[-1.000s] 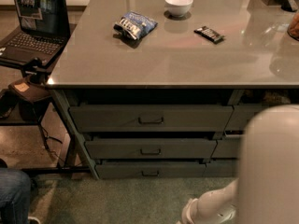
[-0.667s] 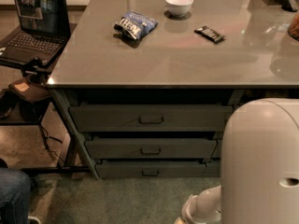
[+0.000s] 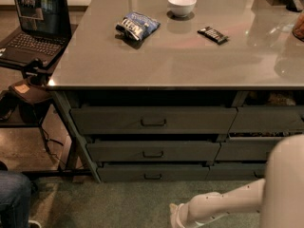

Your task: Open bottom drawer

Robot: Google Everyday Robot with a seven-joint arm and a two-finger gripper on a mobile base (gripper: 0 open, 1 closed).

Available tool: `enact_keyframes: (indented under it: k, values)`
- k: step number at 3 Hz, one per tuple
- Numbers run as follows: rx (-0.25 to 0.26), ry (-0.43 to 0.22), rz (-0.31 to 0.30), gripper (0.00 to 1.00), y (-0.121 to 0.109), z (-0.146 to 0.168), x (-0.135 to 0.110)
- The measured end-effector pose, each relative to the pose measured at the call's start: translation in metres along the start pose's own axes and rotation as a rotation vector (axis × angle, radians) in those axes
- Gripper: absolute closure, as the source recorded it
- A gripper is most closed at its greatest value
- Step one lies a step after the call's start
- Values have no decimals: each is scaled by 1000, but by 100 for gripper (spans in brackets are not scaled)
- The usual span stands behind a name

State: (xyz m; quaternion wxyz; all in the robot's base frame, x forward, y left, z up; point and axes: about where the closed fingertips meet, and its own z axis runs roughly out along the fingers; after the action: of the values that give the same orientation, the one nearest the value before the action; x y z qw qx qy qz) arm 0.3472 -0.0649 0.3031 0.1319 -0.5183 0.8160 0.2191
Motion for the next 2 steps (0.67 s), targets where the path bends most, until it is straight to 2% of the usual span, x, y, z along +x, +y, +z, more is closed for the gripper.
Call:
enact_keyframes:
  k: [1, 2]
  values:
    - [-68, -115, 25, 0, -7, 19, -8]
    - [-39, -135, 34, 0, -34, 3, 13]
